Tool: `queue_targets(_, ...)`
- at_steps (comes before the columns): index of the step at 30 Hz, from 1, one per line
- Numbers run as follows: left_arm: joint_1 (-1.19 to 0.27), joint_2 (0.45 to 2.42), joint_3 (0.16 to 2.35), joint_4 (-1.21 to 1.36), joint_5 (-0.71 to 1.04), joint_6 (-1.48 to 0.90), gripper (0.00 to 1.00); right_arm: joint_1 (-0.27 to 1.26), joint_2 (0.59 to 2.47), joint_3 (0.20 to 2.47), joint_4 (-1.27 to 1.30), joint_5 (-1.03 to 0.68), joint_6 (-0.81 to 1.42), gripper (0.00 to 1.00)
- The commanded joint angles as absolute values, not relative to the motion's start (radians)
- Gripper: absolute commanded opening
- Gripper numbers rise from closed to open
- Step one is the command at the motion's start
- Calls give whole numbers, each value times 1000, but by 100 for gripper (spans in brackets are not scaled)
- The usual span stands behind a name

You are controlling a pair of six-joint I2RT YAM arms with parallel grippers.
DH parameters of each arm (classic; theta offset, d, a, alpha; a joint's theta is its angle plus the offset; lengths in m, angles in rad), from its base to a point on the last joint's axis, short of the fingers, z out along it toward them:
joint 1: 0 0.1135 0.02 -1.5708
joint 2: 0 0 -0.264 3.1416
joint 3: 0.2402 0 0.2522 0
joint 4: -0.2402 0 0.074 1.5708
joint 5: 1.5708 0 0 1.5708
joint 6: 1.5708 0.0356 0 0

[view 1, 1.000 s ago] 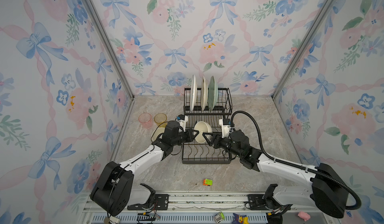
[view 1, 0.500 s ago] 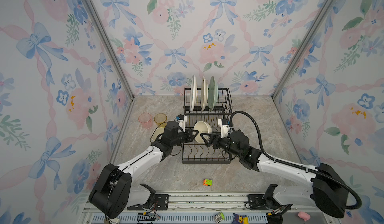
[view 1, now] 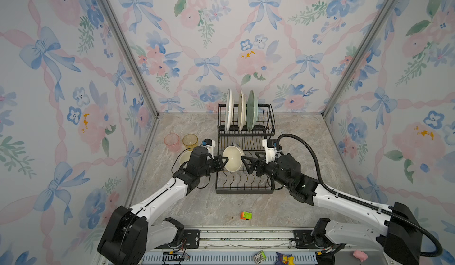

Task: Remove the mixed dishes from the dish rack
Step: 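Open the right gripper and carry the cream bowl away with the left gripper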

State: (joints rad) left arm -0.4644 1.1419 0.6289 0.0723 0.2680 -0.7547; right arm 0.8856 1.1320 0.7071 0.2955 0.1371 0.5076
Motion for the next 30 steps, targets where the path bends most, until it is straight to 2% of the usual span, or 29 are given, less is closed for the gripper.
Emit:
queue_targets(1, -442, 1054, 668, -40, 156, -699, 0, 896, 1090, 740, 228, 231, 420, 97)
queue_targets(11, -197, 914, 708, -315, 76, -626, 0, 866, 1042, 727, 221, 261, 360, 97)
queue_targets(22, -56, 1035, 897, -465, -51, -487, 0, 822, 936, 662, 177, 277, 347, 97)
queue_targets(30, -2, 1155, 904, -468, -28, -464, 0, 788, 884, 627, 150, 278, 337, 97)
